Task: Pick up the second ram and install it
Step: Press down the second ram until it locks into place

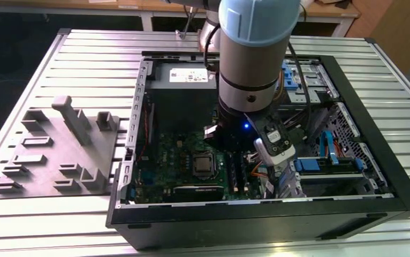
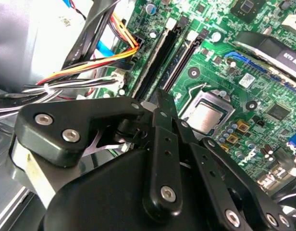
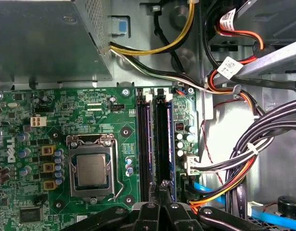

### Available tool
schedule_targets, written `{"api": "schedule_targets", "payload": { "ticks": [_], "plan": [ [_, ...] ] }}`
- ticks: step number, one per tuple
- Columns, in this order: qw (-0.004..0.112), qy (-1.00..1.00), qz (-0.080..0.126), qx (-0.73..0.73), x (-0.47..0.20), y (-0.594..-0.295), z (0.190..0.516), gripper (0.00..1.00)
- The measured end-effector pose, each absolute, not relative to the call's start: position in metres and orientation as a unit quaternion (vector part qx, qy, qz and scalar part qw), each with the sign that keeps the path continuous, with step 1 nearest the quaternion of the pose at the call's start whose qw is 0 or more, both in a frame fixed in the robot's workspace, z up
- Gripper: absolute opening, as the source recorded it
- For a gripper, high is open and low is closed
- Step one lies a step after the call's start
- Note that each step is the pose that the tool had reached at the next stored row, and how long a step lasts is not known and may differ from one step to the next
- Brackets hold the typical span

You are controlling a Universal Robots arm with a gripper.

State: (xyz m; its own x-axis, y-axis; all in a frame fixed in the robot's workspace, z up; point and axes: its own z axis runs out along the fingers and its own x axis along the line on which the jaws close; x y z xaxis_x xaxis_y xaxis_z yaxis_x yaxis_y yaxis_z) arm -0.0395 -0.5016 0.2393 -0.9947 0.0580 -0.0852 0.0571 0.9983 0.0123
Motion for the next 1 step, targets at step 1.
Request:
{"api": "schedule_targets", "payload": {
  "ticks": [1],
  "plan": [
    [0.043,0.999,0.005,0.029,-0.0395,-0.5016,0.2393,0.1]
  ]
}}
